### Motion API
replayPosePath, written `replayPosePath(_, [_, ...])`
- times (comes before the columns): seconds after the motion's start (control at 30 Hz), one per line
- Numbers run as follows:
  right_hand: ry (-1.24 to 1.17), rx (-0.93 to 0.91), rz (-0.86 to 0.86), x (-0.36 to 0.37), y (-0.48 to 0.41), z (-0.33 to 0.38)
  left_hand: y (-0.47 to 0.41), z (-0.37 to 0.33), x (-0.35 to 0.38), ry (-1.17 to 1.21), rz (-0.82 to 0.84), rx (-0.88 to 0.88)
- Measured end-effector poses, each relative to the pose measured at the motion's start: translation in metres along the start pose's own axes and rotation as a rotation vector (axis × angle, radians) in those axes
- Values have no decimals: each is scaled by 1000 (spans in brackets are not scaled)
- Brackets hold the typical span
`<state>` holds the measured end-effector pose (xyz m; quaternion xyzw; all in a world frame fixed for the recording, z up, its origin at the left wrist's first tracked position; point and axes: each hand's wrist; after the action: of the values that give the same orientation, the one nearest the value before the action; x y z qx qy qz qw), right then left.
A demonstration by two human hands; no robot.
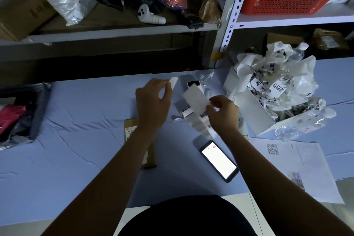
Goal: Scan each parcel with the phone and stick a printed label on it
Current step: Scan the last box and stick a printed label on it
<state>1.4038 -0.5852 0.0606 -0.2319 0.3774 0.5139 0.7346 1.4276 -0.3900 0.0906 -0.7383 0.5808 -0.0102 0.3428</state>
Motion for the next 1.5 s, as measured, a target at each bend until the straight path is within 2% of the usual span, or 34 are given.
replayPosePath(0.07, [40, 9, -59, -4, 5, 11, -6, 0, -6, -148, -50, 158])
replayPosePath(0.1, [-27, -15, -38, -6, 9, 21, -8, 1, -9, -211, -72, 251])
replayPosePath(0.23, [-753, -8, 356, -16, 21, 72, -10, 2, -22, -320, -109, 544])
replayPosePath(0.27, [-884, 27, 397, -17, 21, 81, -8, 2, -26, -331, -94, 583])
replayPosePath(0.37, [-893, 73, 309, -16, 23, 99, -4, 4, -42, -353, -76, 626])
replayPosePath(0.43, [-879, 14, 292, -9, 29, 102, -4, 8, -55, -344, -59, 566])
replayPosePath(0.5, [-919, -28, 314, -1, 37, 102, -4, 13, -70, -241, 39, 396])
replayPosePath(0.6, [-953, -37, 314, 13, 45, 103, 4, 22, -89, 77, 197, -84])
replayPosePath(0.7, [-909, -25, 333, 30, 52, 109, 8, 33, -101, 498, 140, -469])
replayPosePath(0.77, [-870, -27, 352, 43, 56, 112, 10, 41, -108, 574, 80, -536])
replayPosePath(0.93, [-713, 5, 352, 79, 70, 116, 25, 76, -118, 395, 78, -497])
replayPosePath(1.03, [-512, 42, 306, 107, 74, 119, 42, 99, -116, 220, 104, -489])
replayPosePath(1.13, [-356, 66, 281, 135, 70, 121, 61, 123, -111, 161, 80, -490])
replayPosePath(1.23, [-140, 4, 254, 160, 65, 119, 75, 142, -103, 135, 50, -515])
replayPosePath(1.33, [-26, -61, 236, 182, 59, 115, 81, 155, -93, 45, 34, -511])
replayPosePath(1.43, [86, -89, 232, 201, 48, 108, 83, 168, -84, -51, 96, -508])
replayPosePath(1.5, [171, -171, 252, 210, 44, 104, 86, 175, -82, -100, 153, -489])
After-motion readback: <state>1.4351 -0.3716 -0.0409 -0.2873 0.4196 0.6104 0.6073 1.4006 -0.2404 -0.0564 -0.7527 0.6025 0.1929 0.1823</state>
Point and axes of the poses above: each hand's wrist, its own y-axis away from the middle knuckle, its own x-axis out of the palm, z = x × y, and after that the axes turned 13 degrees about y, right-handed
